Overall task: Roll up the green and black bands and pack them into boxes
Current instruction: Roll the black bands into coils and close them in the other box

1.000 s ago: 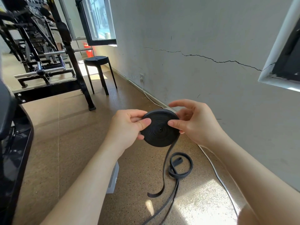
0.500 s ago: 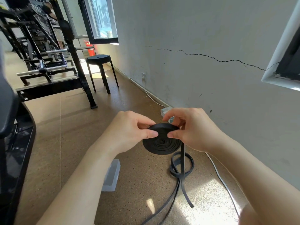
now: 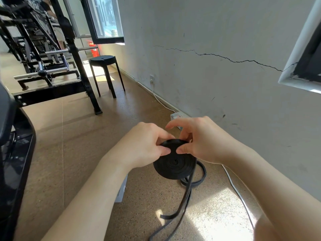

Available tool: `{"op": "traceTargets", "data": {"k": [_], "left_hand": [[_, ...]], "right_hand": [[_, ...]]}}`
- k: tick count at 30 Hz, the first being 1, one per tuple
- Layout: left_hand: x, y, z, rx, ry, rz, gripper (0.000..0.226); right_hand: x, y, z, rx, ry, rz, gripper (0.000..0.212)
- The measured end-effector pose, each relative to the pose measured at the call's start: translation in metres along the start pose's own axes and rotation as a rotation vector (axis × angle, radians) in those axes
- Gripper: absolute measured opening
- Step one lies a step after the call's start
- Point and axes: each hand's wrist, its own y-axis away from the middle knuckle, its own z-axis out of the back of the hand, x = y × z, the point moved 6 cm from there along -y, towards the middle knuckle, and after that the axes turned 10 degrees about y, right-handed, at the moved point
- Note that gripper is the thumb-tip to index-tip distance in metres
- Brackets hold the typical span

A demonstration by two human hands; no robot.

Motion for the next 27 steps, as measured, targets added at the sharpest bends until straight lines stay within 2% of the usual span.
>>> {"op": "traceTargets", "data": {"k": [4, 9, 13, 21, 27], "left_hand": [[0.0, -0.002, -0.004, 0.025, 0.003, 0.028, 0.022], [0.002, -0.003, 0.007, -0.12, -0.008, 0.003, 0.015], [0.009, -0.002, 0.021, -0.235, 0.04, 0.043, 0.015], [0.016, -0.003, 0.029, -0.297, 0.116, 0.066, 0.019], [0.023, -0.006, 0.026, -0.316, 0.22, 0.093, 0.018]], "right_hand": [[-0.003, 0.001, -0.001, 0.003, -0.038, -0.023, 0.055], [-0.013, -0.002, 0.002, -0.063, -0.184, -0.07, 0.022], [-0.023, -0.001, 0.011, -0.079, -0.193, -0.116, 0.02], [-0.025, -0.002, 0.018, -0.14, -0.202, -0.135, 0.022], [-0.024, -0.003, 0.014, -0.123, -0.165, -0.155, 0.021]]}}
